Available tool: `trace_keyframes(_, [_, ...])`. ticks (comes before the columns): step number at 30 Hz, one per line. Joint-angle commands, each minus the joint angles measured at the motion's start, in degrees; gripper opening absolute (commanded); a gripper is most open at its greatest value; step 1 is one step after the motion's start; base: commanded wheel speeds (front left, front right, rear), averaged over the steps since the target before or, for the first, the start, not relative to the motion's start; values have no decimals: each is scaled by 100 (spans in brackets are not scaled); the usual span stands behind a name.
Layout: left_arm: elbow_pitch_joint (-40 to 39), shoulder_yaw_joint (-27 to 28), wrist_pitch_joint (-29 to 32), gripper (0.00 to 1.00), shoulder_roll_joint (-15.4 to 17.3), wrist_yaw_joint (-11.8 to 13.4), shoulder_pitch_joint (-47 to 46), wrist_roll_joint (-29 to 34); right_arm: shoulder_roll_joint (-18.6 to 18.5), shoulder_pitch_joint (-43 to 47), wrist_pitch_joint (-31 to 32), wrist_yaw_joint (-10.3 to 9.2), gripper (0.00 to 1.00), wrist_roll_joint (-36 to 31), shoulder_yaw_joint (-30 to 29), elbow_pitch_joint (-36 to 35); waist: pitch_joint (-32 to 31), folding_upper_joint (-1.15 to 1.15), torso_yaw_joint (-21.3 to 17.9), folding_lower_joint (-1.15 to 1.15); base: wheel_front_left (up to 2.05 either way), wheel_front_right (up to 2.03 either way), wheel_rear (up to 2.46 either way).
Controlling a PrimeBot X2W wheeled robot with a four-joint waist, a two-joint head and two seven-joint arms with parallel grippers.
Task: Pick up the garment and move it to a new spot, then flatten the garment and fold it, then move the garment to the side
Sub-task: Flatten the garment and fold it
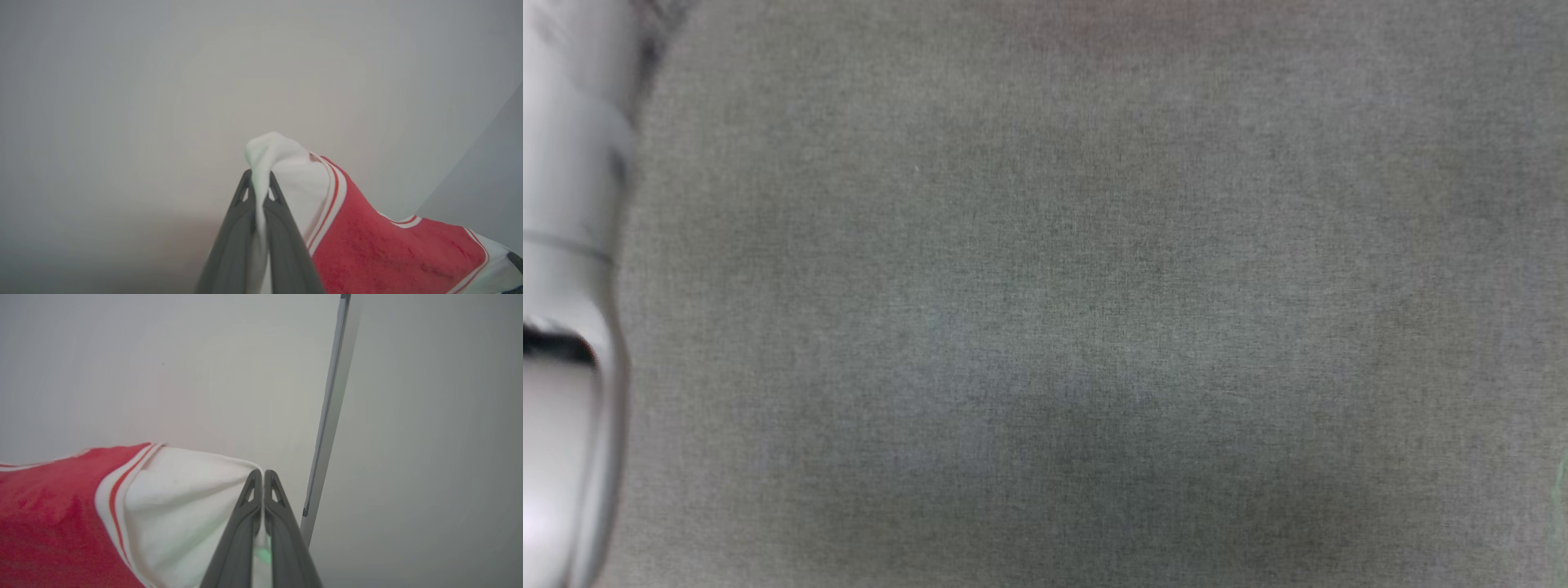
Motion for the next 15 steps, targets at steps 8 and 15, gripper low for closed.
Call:
trace_keyframes(8, [-1755, -240, 789, 0, 691, -15, 2252, -1233, -272, 1957, 620, -10, 0, 851, 994, -1306, -437, 0, -93, 0, 0, 0, 0])
trace_keyframes(15, [-2805, -290, 388, 0, 1092, -16, 4363, -1815, -956, 3664, 1092, -10, 0, 1703, 1485, -2749, -736, 0, -121, 0, 0, 0, 0])
